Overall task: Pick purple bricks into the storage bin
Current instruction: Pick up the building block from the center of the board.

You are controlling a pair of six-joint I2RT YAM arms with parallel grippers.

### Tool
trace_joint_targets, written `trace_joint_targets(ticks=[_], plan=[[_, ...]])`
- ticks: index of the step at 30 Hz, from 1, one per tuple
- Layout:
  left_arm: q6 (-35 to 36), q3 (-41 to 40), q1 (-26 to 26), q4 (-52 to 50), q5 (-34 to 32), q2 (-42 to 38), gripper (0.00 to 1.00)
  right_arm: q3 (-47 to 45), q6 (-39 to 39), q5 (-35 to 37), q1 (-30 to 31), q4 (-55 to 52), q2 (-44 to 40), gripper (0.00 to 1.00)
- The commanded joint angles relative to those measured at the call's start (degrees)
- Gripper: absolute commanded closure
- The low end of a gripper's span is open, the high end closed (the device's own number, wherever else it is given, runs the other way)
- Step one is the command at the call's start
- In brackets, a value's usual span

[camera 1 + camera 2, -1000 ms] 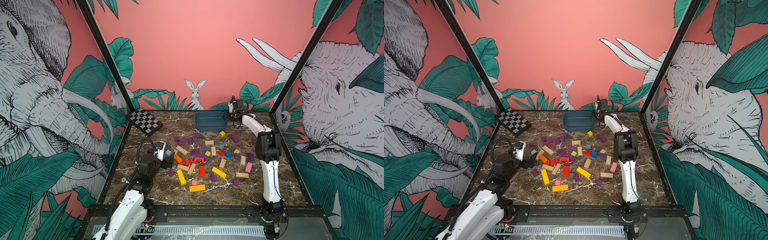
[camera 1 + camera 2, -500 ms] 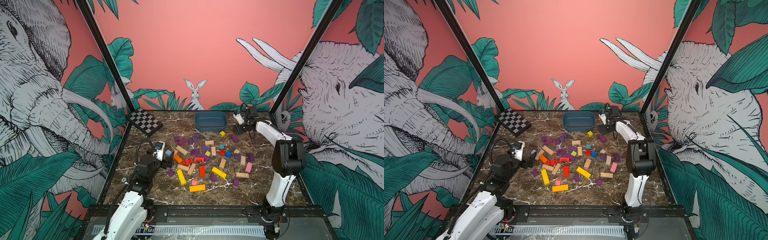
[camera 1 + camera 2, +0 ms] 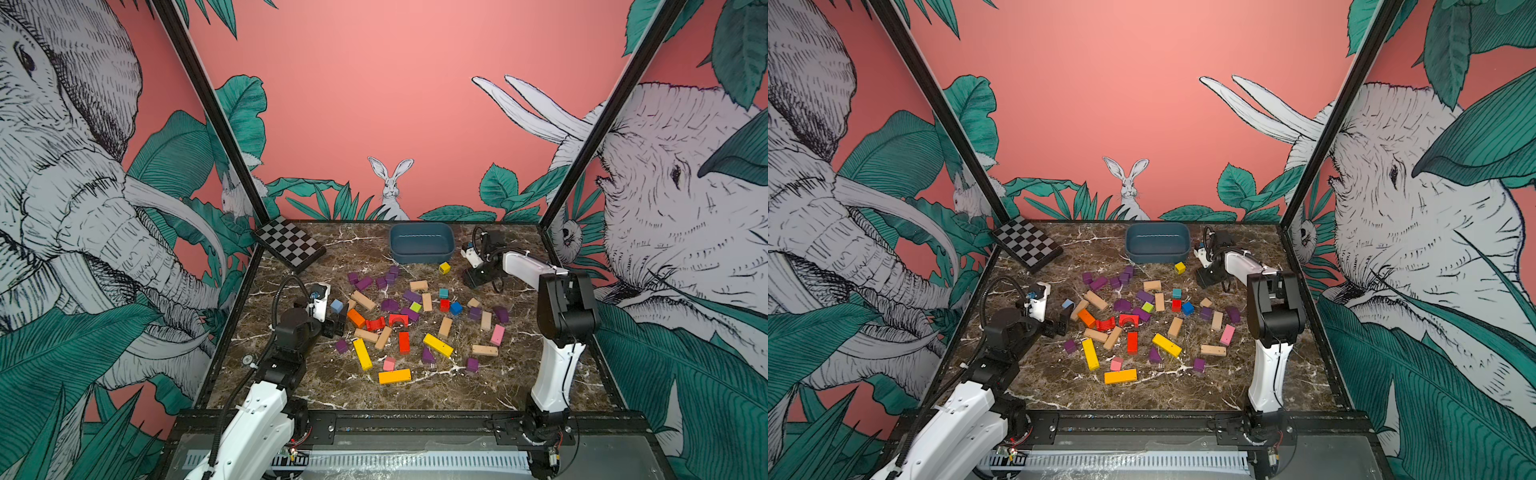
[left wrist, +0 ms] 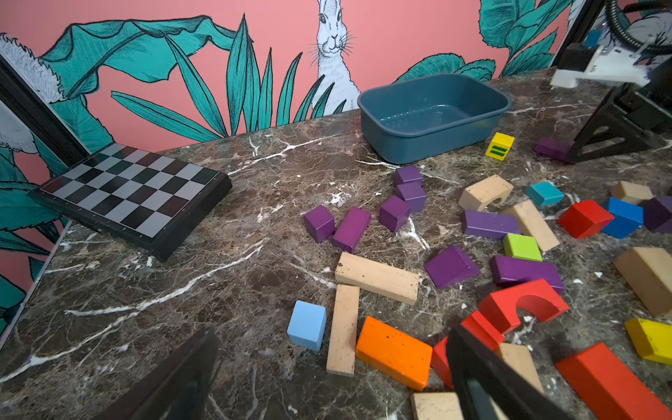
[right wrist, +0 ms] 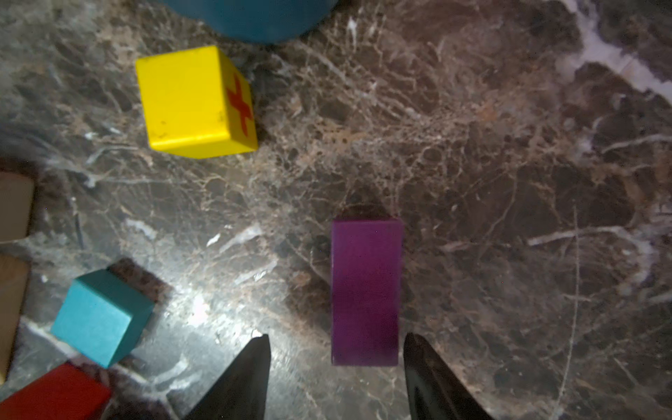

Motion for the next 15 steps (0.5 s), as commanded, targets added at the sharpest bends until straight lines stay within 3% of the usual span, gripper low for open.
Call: trace_joint_targets(ticks=[1, 6, 15], plan=[[-0.02, -0.18, -0.32, -0.12, 0.05, -0.46, 0.01, 2.4, 1.39, 2.72, 0.07, 0.11, 2.1, 0.41], [0.01, -0.03, -0.32, -0.11, 0.01, 0.05, 0.01, 5.44, 0.42, 3.0, -0.42, -1.8, 4.78, 0.46], [-0.06, -0.17, -0.32, 0.21, -0.53, -0.08, 0.01, 6.67, 0.62, 1.2, -0.74, -2.74, 4.28, 0.76]])
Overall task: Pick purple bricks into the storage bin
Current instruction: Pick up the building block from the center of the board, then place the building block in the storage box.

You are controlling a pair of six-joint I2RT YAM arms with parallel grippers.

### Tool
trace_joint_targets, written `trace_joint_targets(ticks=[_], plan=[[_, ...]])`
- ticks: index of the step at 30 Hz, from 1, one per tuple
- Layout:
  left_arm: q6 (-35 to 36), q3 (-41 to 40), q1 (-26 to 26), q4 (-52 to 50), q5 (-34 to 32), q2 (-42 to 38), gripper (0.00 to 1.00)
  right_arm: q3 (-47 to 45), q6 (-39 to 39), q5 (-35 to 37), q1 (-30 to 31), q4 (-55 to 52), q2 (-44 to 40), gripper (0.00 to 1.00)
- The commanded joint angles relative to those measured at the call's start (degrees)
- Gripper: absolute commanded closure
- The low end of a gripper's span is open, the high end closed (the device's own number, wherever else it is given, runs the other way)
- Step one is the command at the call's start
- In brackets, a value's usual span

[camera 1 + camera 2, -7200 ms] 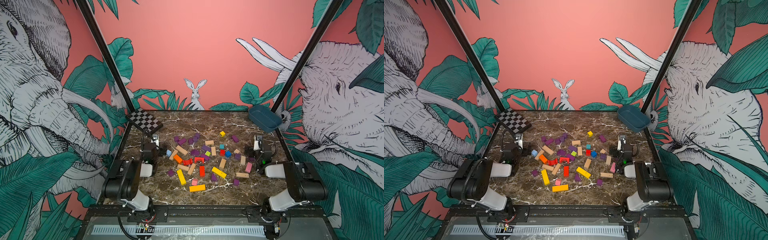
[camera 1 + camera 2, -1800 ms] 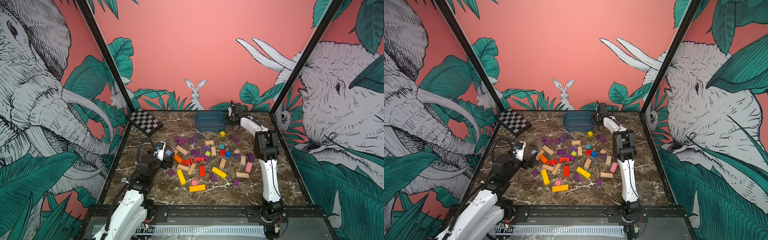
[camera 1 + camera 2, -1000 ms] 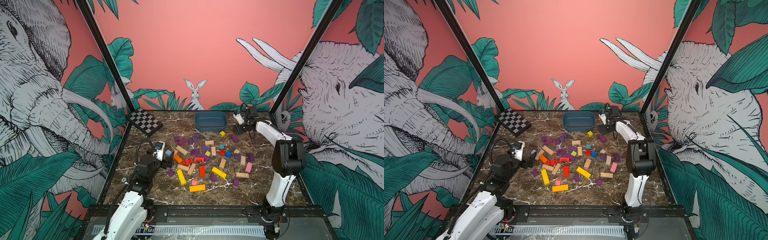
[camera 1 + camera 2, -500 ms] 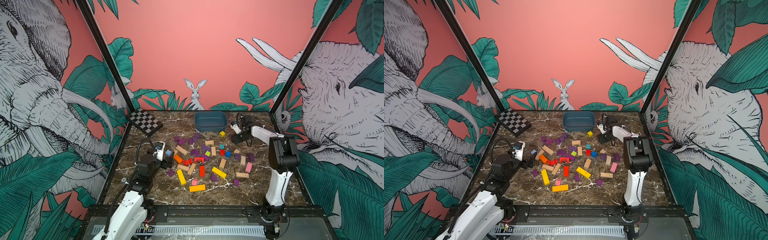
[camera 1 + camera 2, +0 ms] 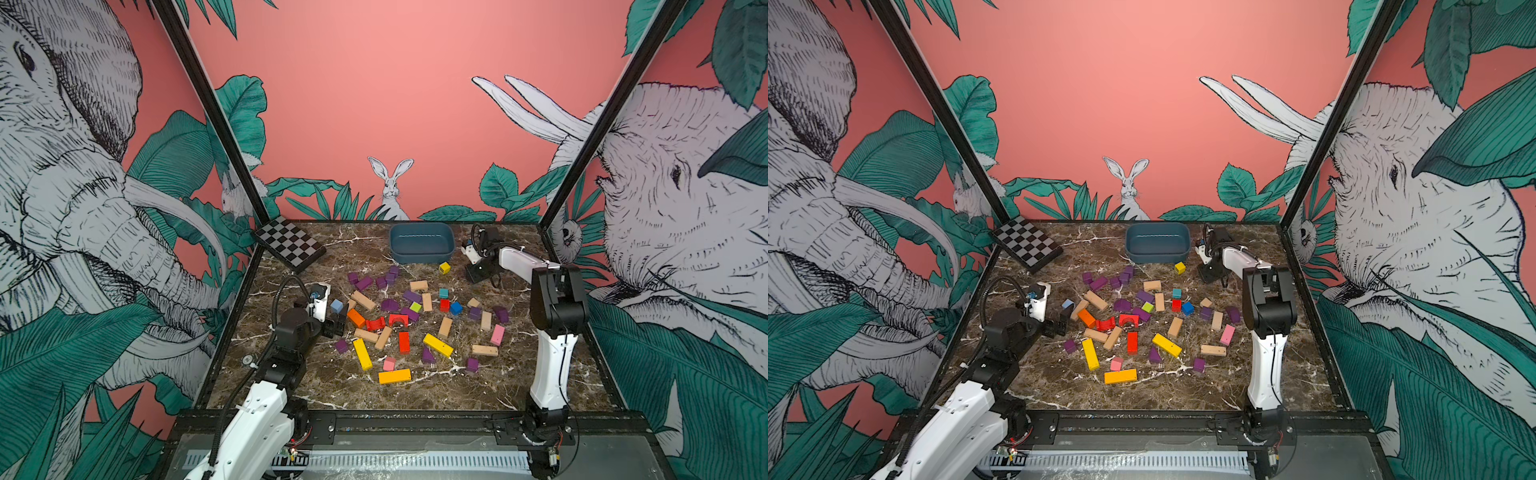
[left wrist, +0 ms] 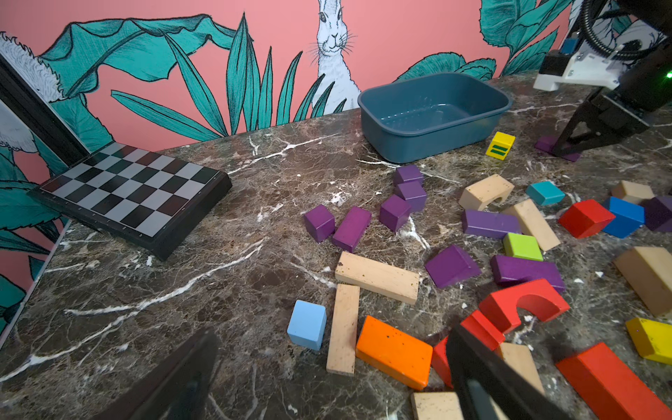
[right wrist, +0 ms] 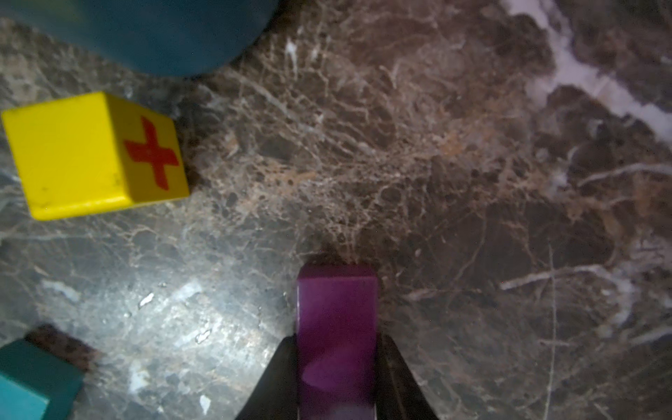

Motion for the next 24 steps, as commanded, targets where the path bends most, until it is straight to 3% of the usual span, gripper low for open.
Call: trace_joint_targets(ticks=[1, 8, 14, 18, 24], plan=[[-0.01, -0.07, -0.29, 0.24, -0.52, -0.18, 0.01, 0.84, -0.12, -0.95, -0.2, -1.55, -1.4, 0.78], [0.02, -0.2, -0.32, 0.23, -0.43, -0.37, 0.01, 5.91, 0.6, 0.03, 0.12, -6.63, -4.5, 0.8], [-0.1, -0.21, -0.32, 0.18, -0.72, -0.44, 0.01, 14.29, 2.76, -0.67, 2.66, -8.35, -5.95, 0.92], [-0.09, -0.17, -0.32, 0.17, -0.74, -0.32, 0.01, 25.32, 8.07, -3.22, 4.07, -9.64, -0.45, 0.97], [-0.21, -0.5, -0.32, 0.17, -1.1, -1.07, 0.01, 44.73, 15.45, 0.23, 6.39, -14.64, 11.34, 1.0]])
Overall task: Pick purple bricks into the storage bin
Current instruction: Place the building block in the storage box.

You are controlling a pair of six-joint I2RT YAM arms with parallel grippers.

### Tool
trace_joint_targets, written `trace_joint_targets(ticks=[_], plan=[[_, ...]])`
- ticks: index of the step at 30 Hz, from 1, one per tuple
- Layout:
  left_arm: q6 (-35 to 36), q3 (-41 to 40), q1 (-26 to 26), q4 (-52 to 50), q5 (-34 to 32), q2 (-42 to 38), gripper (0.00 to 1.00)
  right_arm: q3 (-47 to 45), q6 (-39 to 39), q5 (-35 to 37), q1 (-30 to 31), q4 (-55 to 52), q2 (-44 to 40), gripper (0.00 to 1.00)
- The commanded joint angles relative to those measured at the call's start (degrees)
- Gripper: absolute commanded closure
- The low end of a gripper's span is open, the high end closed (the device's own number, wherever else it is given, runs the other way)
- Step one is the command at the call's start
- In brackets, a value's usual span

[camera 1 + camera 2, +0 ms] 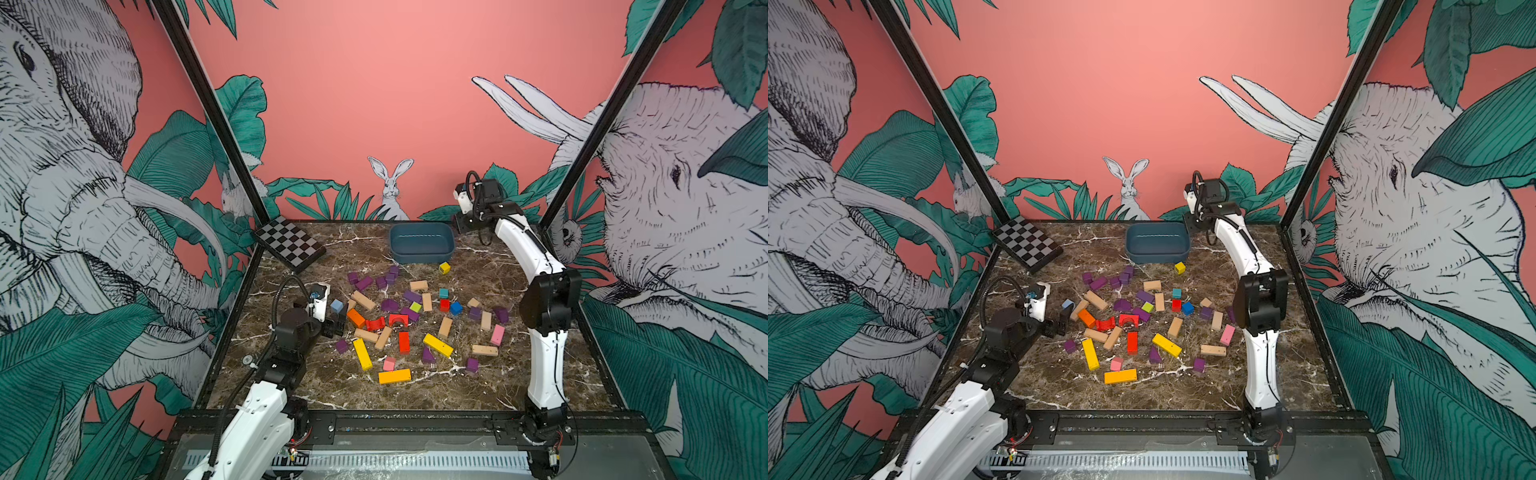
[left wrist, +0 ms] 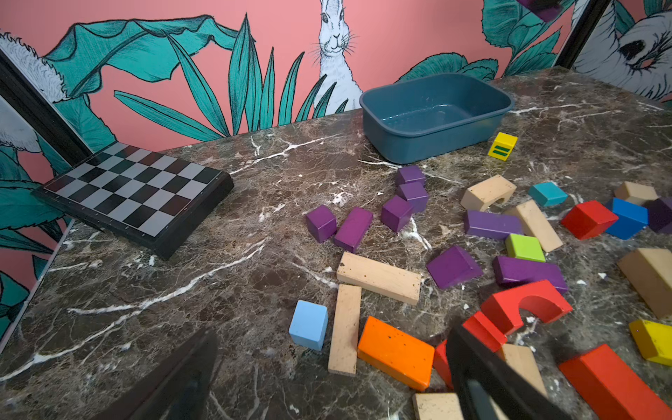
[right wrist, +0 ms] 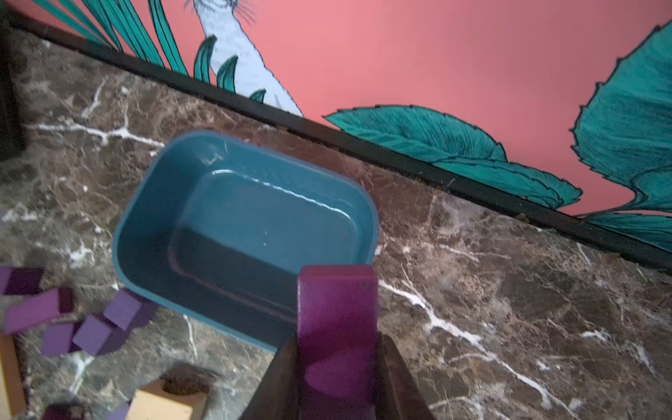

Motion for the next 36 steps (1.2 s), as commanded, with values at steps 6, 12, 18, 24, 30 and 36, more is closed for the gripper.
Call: trace_joint_targets(ticks=[6, 12, 18, 24, 30, 36], plan=[[-0.28, -0.69, -0.31, 0.05, -0.86, -1.45, 0.01, 12.6, 11.5, 2.74, 1.08, -4.05, 12.66, 1.0], [-0.24, -0.69, -0.32, 0.01, -0.81, -1.36, 0.01, 13.48, 16.08, 1.79, 1.36, -1.41, 15.79, 1.0], [-0.39, -1.02, -0.32, -0.04, -0.94, -2.26, 0.01, 16.1, 18.47, 3.95, 1.97, -1.16, 19.41, 1.0], [-0.42, -1.29, -0.32, -0.1, -1.12, -2.94, 0.01, 20.21, 17.84, 7.74, 2.92, -3.1, 22.76, 1.0], [-0.31, -1.1, -0.32, -0.01, -1.03, -2.64, 0.01, 20.82, 17.0, 9.46, 3.44, -3.63, 23.75, 1.0], [-0.32, -1.13, -0.32, -0.08, -0.95, -2.55, 0.01, 20.86, 16.33, 11.62, 3.54, -3.33, 23.91, 1.0]])
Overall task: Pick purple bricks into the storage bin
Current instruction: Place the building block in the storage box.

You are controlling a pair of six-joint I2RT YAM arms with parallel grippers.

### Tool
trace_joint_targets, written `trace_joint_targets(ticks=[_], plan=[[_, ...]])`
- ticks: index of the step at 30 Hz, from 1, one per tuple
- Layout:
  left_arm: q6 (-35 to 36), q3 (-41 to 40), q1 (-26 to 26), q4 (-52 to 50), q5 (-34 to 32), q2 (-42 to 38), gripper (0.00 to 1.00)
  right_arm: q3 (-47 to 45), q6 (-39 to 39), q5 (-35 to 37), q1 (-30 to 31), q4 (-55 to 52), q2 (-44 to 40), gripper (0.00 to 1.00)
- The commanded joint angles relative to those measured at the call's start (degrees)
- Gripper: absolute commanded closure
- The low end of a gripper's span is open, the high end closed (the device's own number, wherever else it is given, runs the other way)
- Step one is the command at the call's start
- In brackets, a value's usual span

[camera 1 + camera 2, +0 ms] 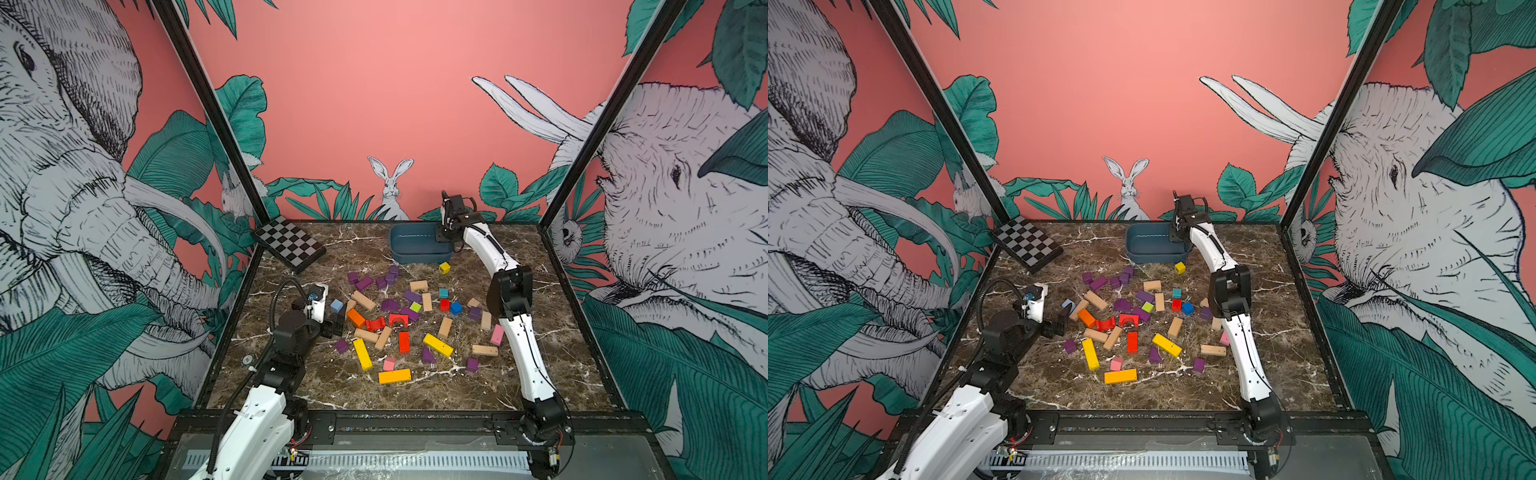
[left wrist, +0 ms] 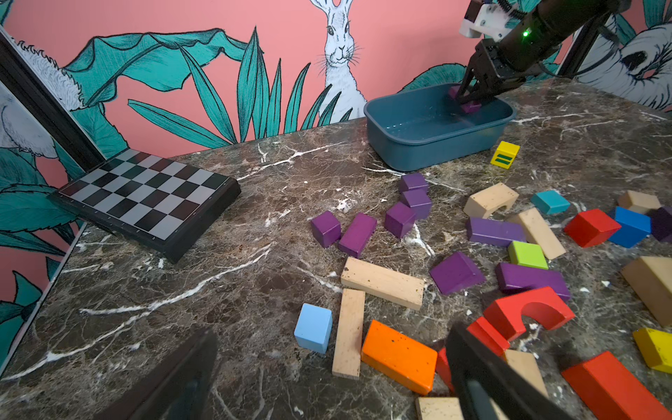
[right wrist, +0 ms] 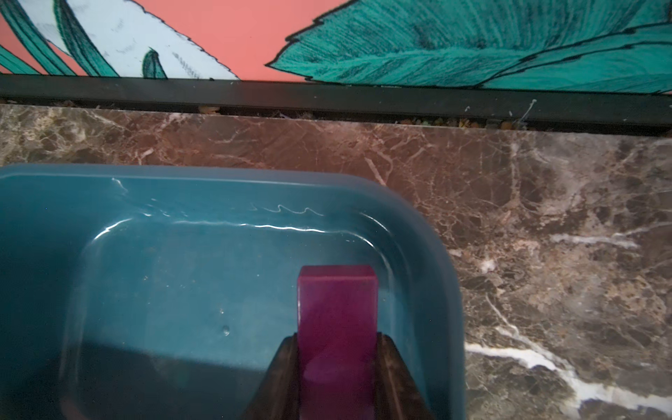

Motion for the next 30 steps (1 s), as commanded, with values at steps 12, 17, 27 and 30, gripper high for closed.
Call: trace_joint_targets(ticks=[12, 17, 27, 30], plan=[[-0.21, -0.36, -0.32, -0.02, -0.26, -0.08, 0.01, 2.72, -1.62, 3.97, 0.7, 0.01, 1.08, 0.85], [-0.24, -0.45, -0.32, -0.03, -0.28, -0.23, 0.01, 3.0, -1.85, 4.22, 0.67, 0.22, 0.72, 0.72], [-0.28, -0.45, -0.31, -0.06, -0.44, -0.41, 0.01, 2.81, -2.77, 3.77, 0.67, 0.77, -0.65, 0.62], [-0.24, -0.37, -0.32, -0.01, -0.43, -0.21, 0.01, 2.59, -2.79, 3.4, 0.7, 1.09, -0.98, 0.61]])
